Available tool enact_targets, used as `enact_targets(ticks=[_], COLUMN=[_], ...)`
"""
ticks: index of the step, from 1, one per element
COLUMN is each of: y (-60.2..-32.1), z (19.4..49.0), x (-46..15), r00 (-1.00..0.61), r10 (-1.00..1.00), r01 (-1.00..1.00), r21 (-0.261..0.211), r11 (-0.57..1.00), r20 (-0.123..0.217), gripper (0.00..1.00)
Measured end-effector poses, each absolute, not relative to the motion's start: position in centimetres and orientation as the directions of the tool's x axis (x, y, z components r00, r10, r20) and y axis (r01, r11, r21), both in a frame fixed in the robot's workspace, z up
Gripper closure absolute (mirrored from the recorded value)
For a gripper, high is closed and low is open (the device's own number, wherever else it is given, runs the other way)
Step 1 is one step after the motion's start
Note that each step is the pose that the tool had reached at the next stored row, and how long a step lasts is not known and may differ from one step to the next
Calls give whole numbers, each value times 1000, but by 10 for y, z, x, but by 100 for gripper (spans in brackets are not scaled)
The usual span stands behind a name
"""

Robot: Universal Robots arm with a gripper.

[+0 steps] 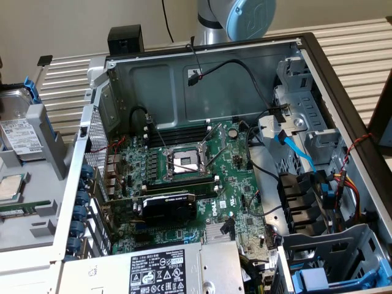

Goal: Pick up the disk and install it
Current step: 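Pick up the disk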

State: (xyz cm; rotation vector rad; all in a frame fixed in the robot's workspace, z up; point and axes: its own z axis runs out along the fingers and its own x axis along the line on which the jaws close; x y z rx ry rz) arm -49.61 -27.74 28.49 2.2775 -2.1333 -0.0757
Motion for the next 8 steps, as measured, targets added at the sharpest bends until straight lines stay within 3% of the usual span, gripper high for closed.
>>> enact_targets(ticks=[5, 6, 8], y=[-277, -277, -277], z=[284, 284, 284], x=[-496, -496, -496], r00=[65, 65, 65], r10=[-998, -998, -998], r01=[-997, -997, -997], r21=[48, 48, 48], r11=[-66, -66, -66], r20=[-22, -22, -22], gripper=[45, 53, 53])
